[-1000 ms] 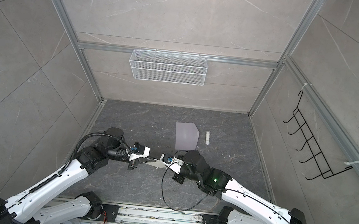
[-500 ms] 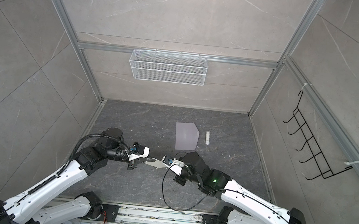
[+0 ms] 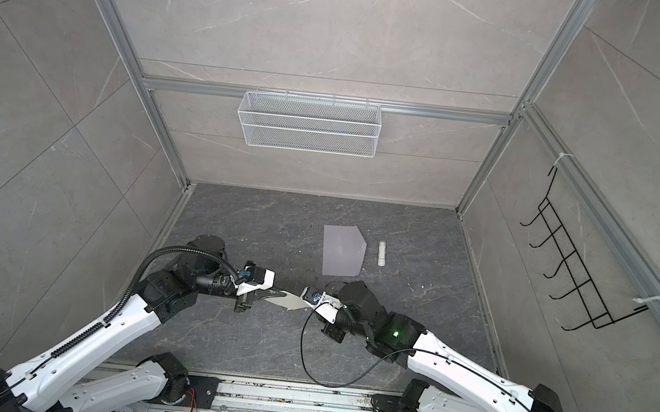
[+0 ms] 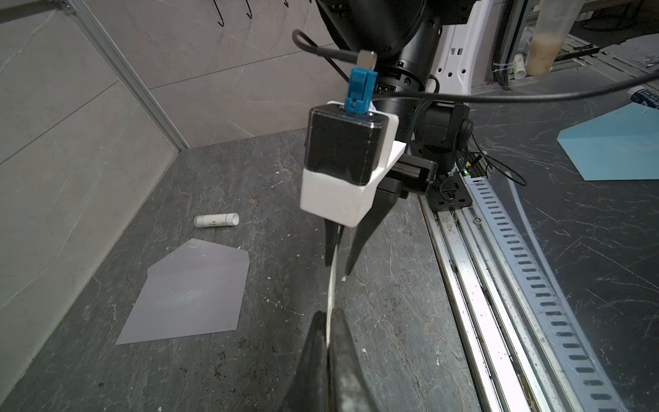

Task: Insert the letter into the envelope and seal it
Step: 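Release the letter with the right gripper and move it over the lavender envelope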

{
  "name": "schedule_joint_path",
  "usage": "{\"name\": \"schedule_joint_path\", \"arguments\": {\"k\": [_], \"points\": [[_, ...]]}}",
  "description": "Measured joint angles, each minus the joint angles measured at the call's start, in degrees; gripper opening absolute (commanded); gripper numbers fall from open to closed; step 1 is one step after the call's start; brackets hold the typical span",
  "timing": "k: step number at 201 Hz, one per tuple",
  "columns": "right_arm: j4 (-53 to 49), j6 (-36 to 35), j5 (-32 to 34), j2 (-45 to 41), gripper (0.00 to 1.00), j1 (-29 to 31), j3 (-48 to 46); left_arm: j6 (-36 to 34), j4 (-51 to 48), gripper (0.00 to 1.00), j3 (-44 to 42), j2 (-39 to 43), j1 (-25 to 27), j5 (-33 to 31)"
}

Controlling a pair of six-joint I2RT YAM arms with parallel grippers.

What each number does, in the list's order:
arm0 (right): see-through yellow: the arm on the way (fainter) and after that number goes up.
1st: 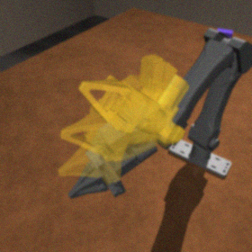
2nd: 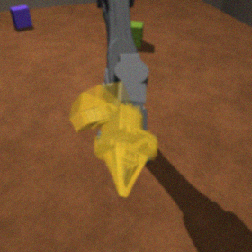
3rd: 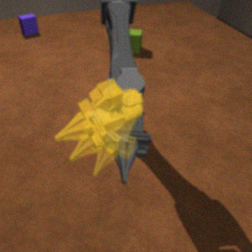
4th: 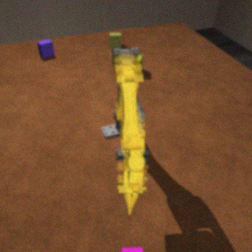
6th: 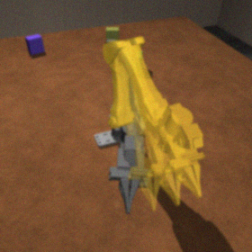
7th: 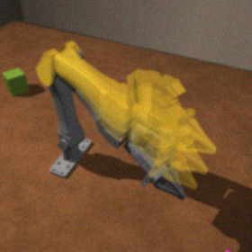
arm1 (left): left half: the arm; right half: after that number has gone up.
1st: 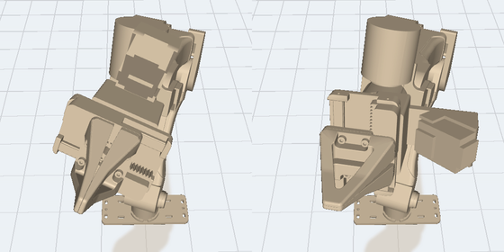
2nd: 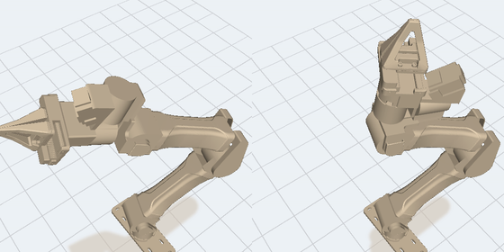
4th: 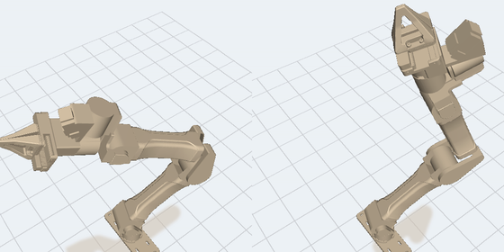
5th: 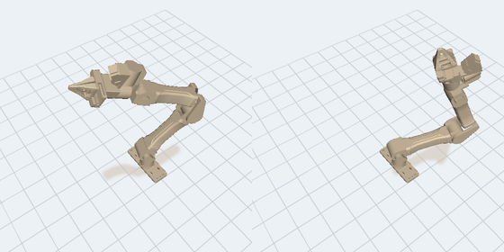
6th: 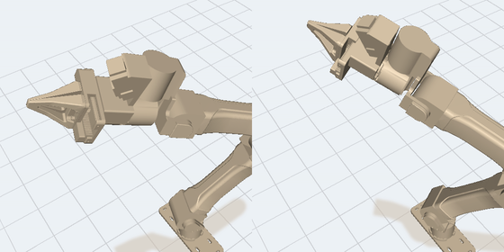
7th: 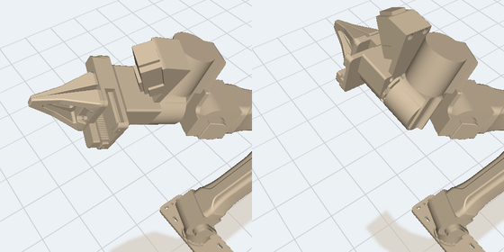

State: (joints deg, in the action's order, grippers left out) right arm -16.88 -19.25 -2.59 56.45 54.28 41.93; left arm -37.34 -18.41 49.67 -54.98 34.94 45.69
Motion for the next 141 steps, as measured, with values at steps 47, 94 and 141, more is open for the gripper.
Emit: {"name": "schedule_joint_path", "arguments": {"k": [47,94,141], "points": [[6.29,5.70,6.16,-4.85,0.71,-5.29,-3.39,0.96,1.01,0.00,-0.09,0.37,0.00,-6.84],[7.13,15.41,11.47,3.74,0.84,-17.22,3.52,2.40,2.84,0.00,-0.92,1.49,0.00,-13.38],[6.23,24.17,11.58,20.24,0.87,-25.44,12.61,3.10,3.72,0.00,-1.01,1.92,0.00,-15.78]]}}
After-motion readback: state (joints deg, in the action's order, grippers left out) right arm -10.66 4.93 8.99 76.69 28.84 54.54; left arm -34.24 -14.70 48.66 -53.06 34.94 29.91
